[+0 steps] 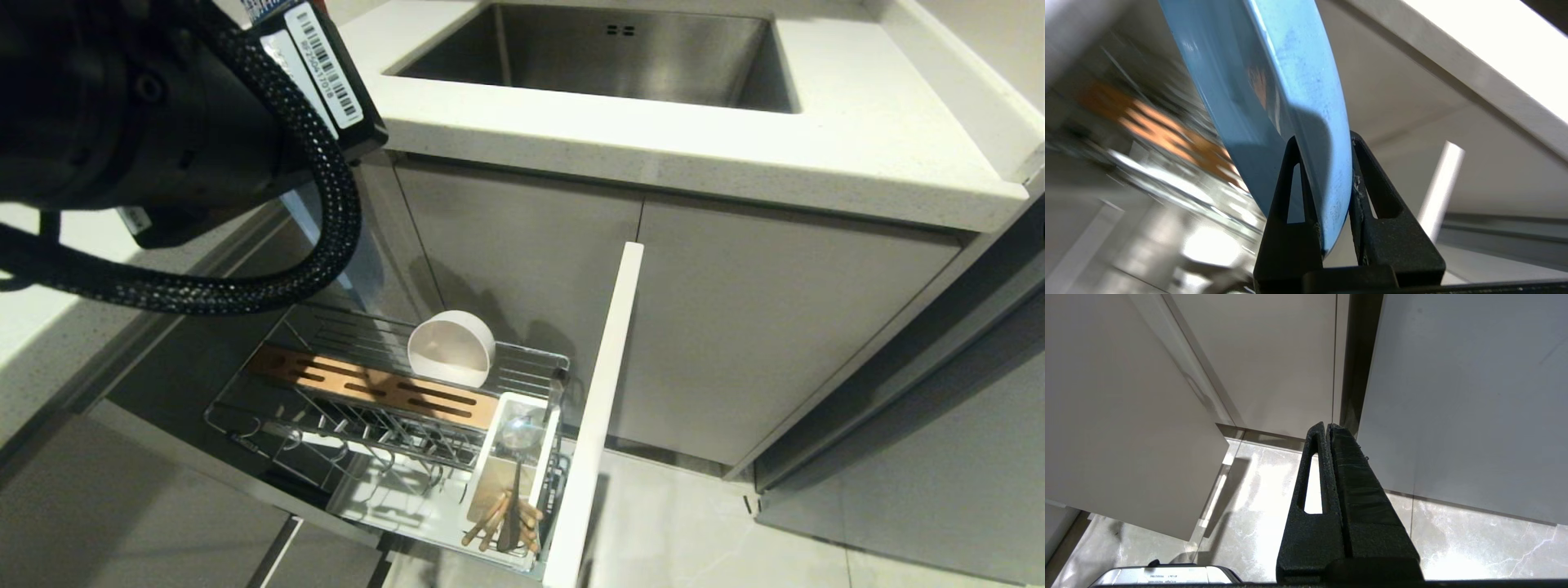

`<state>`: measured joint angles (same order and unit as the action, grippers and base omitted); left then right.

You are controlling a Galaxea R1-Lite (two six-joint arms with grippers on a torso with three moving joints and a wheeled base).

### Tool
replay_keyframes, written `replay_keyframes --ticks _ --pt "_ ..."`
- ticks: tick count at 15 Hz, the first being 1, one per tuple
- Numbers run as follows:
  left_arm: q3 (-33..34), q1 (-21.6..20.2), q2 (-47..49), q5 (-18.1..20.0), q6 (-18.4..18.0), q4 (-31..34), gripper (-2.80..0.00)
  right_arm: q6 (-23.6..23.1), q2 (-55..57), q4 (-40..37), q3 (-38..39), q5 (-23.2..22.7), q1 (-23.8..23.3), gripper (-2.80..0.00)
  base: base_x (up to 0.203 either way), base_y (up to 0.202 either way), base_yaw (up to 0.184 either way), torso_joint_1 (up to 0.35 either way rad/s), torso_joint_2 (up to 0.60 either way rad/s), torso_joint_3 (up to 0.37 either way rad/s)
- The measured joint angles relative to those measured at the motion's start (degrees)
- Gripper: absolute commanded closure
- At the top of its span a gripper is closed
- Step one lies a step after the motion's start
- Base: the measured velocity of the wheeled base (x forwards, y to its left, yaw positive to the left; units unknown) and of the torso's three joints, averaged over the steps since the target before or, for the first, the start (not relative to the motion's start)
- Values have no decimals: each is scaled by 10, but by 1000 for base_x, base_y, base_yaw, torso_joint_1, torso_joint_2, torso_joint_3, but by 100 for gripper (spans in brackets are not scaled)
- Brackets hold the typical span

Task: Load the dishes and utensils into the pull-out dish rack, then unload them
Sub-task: Take the plate out of the cupboard

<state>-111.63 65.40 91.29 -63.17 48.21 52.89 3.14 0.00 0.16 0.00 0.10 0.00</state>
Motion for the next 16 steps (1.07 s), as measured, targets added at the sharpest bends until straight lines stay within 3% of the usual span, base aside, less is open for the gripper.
replay_keyframes --ticks 2,3,11,14,16 --pt "-1 -13 -1 -13 -57 -20 0 0 0 0 0 0 0 0 0 0 0 0 0 0" --pt "-1 -18 0 -14 -68 -22 0 0 0 0 0 0 0 0 0 0 0 0 0 0" --pt "-11 -123 23 2 -86 -81 0 0 0 0 0 0 0 0 0 0 0 0 0 0" --pt "-11 -117 22 -1 -118 -152 0 0 0 0 0 0 0 0 0 0 0 0 0 0" --pt "-10 -92 9 -3 -176 -213 0 0 0 0 0 0 0 0 0 0 0 0 0 0"
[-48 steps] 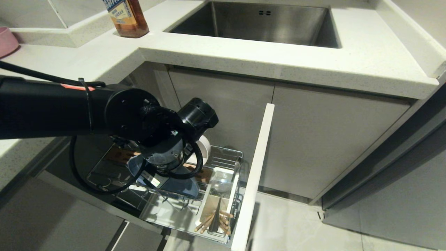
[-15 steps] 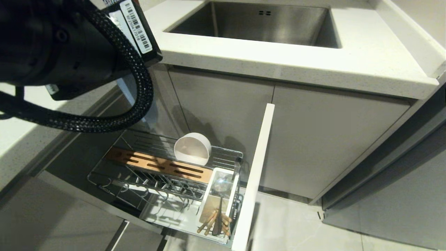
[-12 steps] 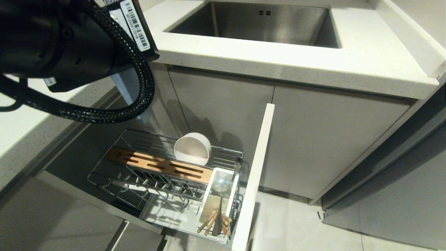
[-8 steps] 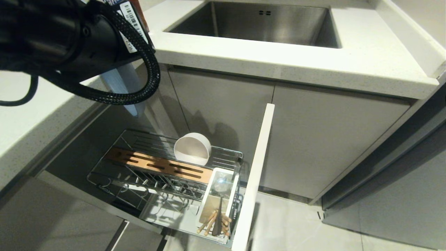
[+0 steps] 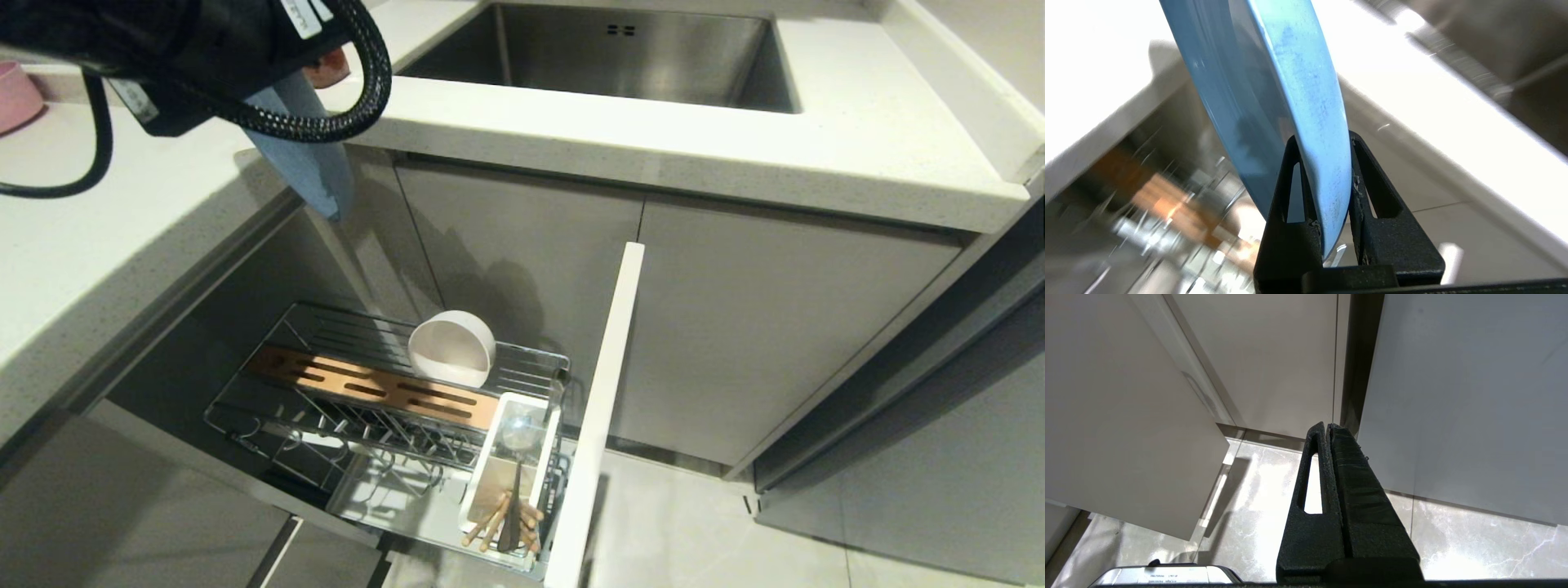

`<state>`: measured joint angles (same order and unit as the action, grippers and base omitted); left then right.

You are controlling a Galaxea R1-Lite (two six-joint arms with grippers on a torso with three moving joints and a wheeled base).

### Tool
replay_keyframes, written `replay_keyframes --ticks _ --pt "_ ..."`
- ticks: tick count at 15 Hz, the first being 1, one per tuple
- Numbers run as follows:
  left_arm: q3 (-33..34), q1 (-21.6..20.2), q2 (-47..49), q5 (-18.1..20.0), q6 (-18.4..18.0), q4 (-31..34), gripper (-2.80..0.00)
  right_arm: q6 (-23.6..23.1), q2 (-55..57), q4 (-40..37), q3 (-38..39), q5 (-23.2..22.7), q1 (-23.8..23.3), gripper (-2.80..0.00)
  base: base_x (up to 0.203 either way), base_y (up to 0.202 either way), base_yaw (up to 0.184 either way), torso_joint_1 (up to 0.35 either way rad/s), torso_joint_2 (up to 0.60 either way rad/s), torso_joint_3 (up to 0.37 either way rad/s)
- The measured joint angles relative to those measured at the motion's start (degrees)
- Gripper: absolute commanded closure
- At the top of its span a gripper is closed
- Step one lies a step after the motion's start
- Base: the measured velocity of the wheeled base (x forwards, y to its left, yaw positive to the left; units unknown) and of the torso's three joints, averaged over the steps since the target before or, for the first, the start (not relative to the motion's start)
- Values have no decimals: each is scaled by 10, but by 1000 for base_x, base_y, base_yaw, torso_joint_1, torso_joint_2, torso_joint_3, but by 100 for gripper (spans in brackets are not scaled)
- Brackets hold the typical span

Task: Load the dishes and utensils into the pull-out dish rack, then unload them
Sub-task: Take the plate out of the cupboard

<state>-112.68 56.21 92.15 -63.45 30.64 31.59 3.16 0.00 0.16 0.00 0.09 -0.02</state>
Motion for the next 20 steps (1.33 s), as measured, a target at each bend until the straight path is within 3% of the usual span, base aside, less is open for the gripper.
replay_keyframes --ticks 4,8,13,16,18,20 --pt "0 4 -19 1 -135 -157 0 0 0 0 0 0 0 0 0 0 0 0 0 0" --pt "0 -58 -25 -1 -222 -260 0 0 0 0 0 0 0 0 0 0 0 0 0 0" --pt "0 -172 -26 9 -284 -262 0 0 0 0 0 0 0 0 0 0 0 0 0 0" --pt "0 -251 -26 57 -317 -257 0 0 0 0 0 0 0 0 0 0 0 0 0 0" --pt "0 -302 -28 85 -334 -226 0 0 0 0 0 0 0 0 0 0 0 0 0 0" --pt "0 -352 -37 122 -340 -152 0 0 0 0 0 0 0 0 0 0 0 0 0 0"
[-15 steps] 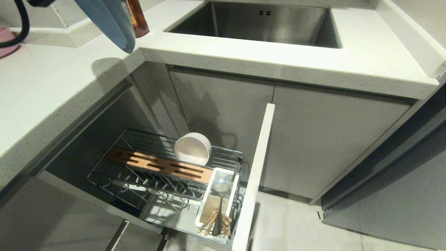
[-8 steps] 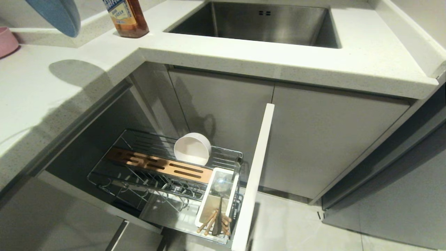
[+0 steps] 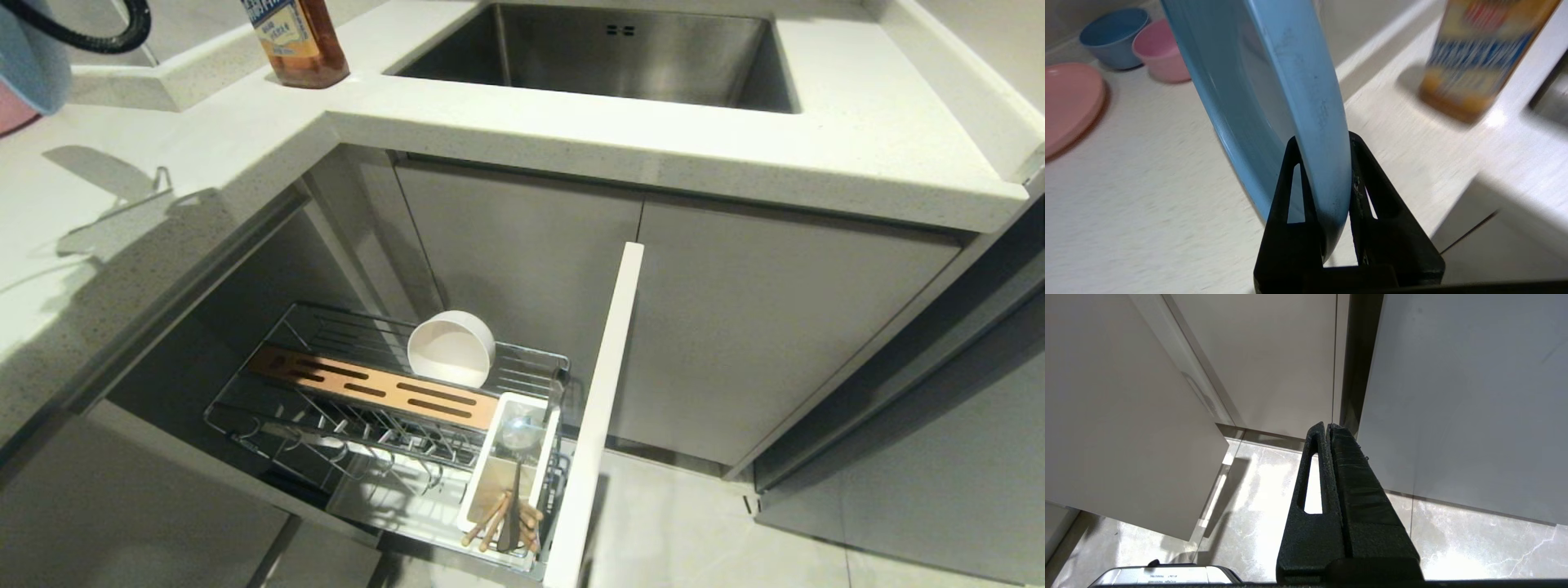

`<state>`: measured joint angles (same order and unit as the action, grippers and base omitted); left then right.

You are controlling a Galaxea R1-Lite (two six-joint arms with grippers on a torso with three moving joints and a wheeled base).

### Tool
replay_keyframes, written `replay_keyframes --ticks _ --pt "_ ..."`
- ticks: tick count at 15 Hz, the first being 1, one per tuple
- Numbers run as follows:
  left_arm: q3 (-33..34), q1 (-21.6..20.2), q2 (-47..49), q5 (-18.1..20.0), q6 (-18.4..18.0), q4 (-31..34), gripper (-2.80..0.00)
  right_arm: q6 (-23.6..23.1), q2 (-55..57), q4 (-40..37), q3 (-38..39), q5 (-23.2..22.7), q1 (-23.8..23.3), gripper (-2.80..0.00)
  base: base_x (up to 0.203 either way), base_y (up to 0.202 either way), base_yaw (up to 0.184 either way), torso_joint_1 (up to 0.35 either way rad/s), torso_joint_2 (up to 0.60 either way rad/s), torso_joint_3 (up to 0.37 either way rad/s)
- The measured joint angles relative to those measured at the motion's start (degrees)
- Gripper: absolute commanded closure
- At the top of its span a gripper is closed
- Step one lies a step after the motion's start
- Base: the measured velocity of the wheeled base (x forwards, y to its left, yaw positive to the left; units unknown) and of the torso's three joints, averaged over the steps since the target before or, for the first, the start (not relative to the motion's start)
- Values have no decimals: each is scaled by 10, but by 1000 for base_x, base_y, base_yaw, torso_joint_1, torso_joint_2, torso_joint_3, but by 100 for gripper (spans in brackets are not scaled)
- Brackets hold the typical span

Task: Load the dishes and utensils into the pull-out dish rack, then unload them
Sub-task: Take the plate out of the cupboard, then take the bowl out of the cupboard

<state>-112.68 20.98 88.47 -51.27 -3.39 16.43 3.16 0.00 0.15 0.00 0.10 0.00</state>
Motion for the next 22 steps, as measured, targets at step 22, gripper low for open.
replay_keyframes --ticks 22 --pt "0 -188 -49 -11 -32 614 0 0 0 0 0 0 0 0 0 0 0 0 0 0"
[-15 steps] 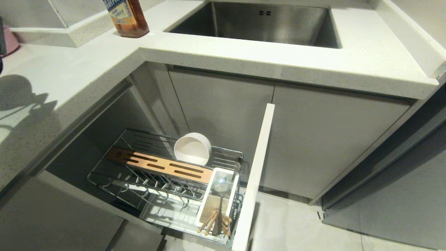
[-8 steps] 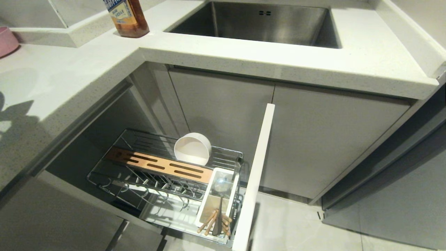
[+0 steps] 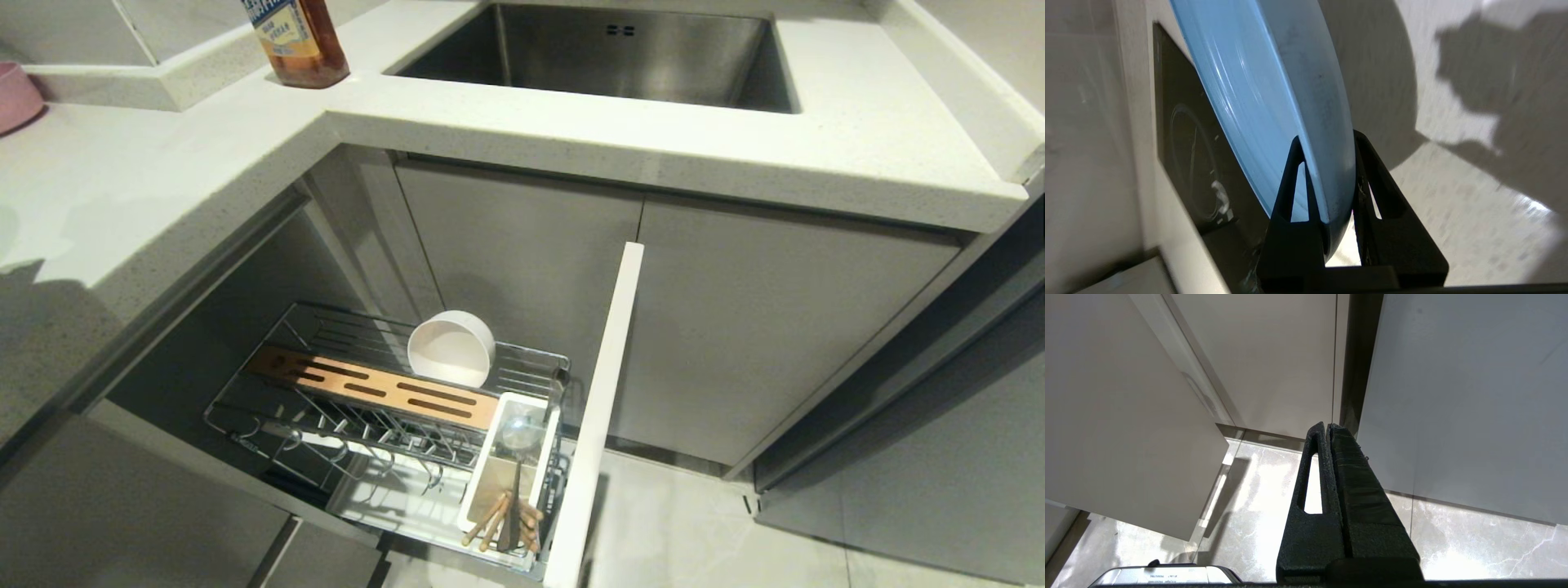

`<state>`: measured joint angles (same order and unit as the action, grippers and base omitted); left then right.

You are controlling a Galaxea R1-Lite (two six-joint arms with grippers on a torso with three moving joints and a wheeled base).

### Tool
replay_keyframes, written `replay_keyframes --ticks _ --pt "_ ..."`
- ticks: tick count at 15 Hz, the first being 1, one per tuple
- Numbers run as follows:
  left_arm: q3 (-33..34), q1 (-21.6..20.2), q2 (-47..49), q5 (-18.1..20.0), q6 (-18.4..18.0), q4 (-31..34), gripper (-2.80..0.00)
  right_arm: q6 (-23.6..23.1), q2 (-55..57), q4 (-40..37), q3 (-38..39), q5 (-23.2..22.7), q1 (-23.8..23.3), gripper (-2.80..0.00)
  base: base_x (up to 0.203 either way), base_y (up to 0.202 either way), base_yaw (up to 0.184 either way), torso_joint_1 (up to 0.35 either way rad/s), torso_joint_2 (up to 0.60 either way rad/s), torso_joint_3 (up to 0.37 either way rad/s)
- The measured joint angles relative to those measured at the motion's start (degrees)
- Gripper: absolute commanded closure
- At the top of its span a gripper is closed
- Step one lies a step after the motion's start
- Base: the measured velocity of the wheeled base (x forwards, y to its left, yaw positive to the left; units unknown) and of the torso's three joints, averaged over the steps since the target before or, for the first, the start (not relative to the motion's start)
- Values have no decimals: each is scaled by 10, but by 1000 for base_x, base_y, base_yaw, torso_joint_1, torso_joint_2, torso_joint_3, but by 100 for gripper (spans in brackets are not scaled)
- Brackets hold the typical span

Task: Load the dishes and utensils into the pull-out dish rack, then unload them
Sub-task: Take the bowl out of the cupboard

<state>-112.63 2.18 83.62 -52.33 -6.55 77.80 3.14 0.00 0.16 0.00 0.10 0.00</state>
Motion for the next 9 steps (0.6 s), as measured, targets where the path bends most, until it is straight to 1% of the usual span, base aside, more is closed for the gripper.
replay_keyframes --ticks 3,7,9 --pt "0 -3 5 3 1 61 0 0 0 0 0 0 0 0 0 0 0 0 0 0" --pt "1 -3 13 38 1 72 0 0 0 0 0 0 0 0 0 0 0 0 0 0" --pt "1 -3 17 48 4 72 0 0 0 0 0 0 0 0 0 0 0 0 0 0"
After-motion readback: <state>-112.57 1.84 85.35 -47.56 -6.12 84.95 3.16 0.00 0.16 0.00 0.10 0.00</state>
